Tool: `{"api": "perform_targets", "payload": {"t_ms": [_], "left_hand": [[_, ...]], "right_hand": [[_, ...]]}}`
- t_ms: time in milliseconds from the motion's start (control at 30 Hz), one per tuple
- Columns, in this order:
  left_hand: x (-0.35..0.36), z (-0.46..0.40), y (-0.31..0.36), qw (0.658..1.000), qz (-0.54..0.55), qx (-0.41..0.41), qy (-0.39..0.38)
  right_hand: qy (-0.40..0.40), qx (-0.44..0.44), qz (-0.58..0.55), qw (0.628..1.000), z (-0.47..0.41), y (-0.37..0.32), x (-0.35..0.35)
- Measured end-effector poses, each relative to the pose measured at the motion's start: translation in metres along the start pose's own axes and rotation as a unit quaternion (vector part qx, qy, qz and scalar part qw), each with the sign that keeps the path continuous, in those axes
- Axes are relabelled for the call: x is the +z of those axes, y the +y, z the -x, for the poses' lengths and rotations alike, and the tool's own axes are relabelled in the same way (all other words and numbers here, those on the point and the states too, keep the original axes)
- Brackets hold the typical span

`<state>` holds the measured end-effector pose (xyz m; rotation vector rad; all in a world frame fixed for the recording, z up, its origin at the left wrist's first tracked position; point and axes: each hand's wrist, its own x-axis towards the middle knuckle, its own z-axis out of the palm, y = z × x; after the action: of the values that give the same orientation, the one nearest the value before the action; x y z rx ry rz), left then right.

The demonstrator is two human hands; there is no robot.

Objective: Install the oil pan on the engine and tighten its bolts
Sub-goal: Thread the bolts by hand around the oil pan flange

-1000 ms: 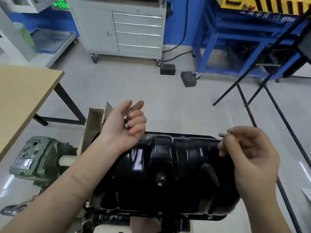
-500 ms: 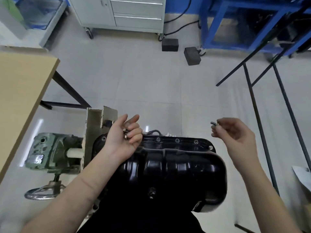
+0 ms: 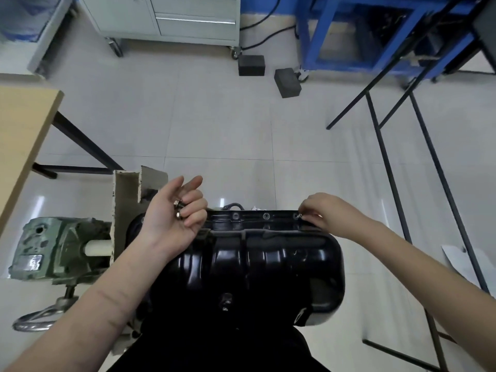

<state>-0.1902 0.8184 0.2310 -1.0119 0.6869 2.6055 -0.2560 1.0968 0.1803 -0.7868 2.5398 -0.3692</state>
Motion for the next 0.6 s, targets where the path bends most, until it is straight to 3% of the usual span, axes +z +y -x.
{"api": "perform_targets", "payload": {"t_ms": [367,600], "left_hand": [[0.000,0.001,0.000,1.000,-0.005,-0.004,-0.012],[0.001,0.001,0.000,1.000,-0.005,-0.005,-0.015]], "right_hand": [[-0.039,-0.063,0.088,0.993,-0.009,-0.002,-0.003],[-0.022,-0.146,0.133,0.980,-0.010,0.002,-0.005]]}}
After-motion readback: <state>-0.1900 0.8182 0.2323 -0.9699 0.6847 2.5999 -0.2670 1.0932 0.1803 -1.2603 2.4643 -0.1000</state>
